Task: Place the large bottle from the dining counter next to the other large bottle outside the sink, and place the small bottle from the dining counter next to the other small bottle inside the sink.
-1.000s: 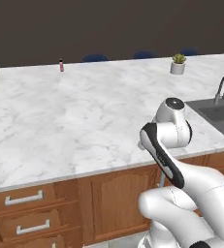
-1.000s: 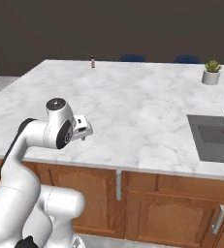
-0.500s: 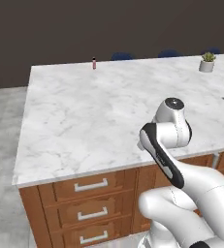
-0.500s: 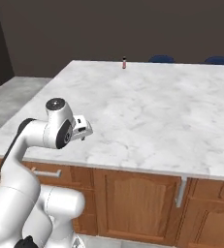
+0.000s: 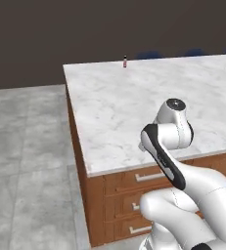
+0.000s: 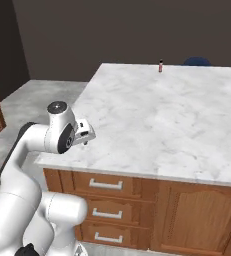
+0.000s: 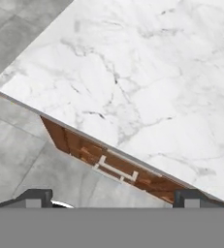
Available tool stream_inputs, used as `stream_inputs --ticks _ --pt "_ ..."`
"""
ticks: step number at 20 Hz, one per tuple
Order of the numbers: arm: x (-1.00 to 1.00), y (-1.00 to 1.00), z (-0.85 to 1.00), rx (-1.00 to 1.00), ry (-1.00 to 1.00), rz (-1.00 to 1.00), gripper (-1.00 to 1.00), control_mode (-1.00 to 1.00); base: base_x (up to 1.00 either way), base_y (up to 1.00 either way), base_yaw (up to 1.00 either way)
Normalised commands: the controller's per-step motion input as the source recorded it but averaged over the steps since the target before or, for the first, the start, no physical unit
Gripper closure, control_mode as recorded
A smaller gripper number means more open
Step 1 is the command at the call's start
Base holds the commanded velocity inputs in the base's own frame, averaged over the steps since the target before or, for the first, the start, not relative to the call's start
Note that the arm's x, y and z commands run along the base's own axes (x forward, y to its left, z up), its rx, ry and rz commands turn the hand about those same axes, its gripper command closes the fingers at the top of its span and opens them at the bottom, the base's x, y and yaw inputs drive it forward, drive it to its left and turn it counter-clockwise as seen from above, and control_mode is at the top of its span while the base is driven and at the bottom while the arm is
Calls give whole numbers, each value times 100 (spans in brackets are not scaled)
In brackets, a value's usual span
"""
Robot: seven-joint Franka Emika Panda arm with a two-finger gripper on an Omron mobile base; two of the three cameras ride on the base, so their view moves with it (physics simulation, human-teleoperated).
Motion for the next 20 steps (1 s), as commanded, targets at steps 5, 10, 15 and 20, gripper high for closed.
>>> stream_inputs --ticks 5,10,15,20 --pt "0 0 0 0 0 0 -100 100 0 100 0" --pt "0 0 0 0 0 0 -100 100 0 100 0" --pt "0 0 0 0 0 0 -100 100 4 100 0" --pt "0 0 0 0 0 0 -100 100 35 81 0"
